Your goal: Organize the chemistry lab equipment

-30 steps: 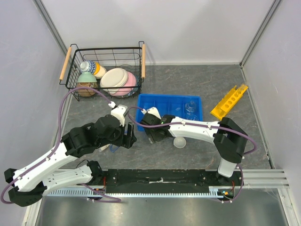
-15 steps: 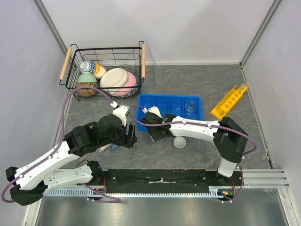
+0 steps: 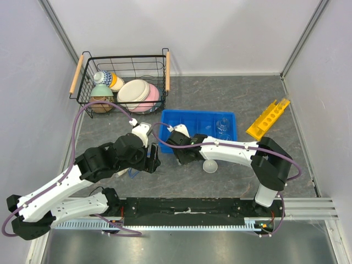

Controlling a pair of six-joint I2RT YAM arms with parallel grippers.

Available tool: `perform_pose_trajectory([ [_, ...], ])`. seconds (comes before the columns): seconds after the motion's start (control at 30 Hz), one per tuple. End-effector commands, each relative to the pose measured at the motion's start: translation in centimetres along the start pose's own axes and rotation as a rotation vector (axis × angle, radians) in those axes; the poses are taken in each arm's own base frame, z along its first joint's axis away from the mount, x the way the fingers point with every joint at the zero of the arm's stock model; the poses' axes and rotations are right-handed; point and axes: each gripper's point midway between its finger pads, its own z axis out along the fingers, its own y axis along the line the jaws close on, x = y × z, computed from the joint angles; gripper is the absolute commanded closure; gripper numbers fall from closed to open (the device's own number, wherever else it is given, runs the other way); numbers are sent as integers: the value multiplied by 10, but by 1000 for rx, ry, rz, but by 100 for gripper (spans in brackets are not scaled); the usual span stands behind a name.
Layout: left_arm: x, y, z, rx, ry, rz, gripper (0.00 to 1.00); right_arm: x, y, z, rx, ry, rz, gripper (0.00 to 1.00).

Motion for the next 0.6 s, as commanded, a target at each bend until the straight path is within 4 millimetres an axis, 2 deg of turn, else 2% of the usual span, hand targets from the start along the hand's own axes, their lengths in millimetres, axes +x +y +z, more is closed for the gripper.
perform_pose_trajectory([
  [0.0,-8,-7,-3,34,-29,16,21,2,-2,-8,-6,6,26,79],
  [0.23,-9,-7,-4,37,-33,12,21,-10,-1,-35,-19,-26,26,78],
  [0.47,-9,-8,-4,42,-33,12,21,-27,1,-74,-52,-83,35,78],
  [0.53,-10,-10,-4,49,-36,11,21,-29,-5,-82,-30,-87,33,78],
  [0.57,-11,-11,-4,55,-38,10,21,-36,-12,-94,-5,-109,39,78],
])
